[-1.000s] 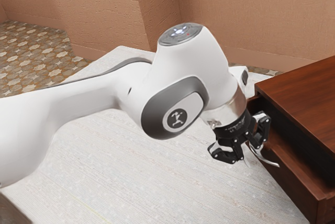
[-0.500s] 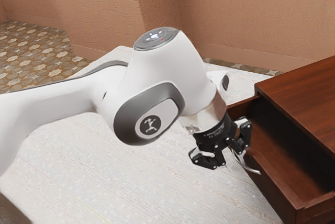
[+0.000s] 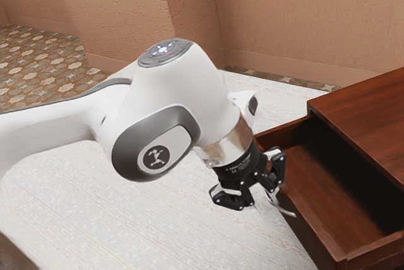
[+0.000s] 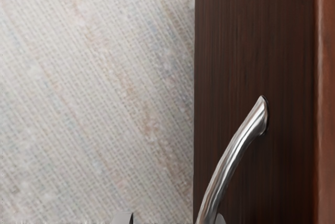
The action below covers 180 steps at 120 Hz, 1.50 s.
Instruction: Pull the drawer handle with one arm to open the drawer
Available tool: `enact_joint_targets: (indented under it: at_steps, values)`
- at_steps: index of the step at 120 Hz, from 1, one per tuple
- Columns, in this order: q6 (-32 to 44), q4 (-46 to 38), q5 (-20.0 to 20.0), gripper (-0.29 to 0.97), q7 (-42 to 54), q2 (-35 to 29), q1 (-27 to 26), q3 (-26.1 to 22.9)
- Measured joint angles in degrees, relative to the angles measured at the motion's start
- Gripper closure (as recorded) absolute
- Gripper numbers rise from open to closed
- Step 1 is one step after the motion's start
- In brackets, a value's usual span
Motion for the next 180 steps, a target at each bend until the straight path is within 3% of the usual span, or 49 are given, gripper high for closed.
enact_joint_targets:
  at_steps: [88, 117, 123, 131, 141, 148, 163, 180]
  values:
    - [1.02, -4.20, 1.91, 0.56, -0.22, -6.10, -0.64, 2.11]
    - [-0.36, -2.86, 4.87, 0.55, -0.15, -9.70, 0.94, 3.57]
    - [-2.46, 0.43, 5.61, 0.53, -0.18, -9.82, 1.23, 3.66]
    - [-7.79, 7.36, 6.05, 0.40, -0.28, -9.68, 1.85, 3.72]
    - [-18.66, 20.71, 4.63, 0.27, -1.57, -8.00, 3.57, 3.49]
    - [-26.46, 25.10, 3.87, 0.21, -2.70, -7.58, 6.58, 3.28]
    - [-35.84, 23.89, 3.40, 0.11, -5.53, -6.96, 11.05, 2.53]
    - [-39.73, 18.77, 3.02, 0.06, -8.59, -6.96, 13.26, 2.57]
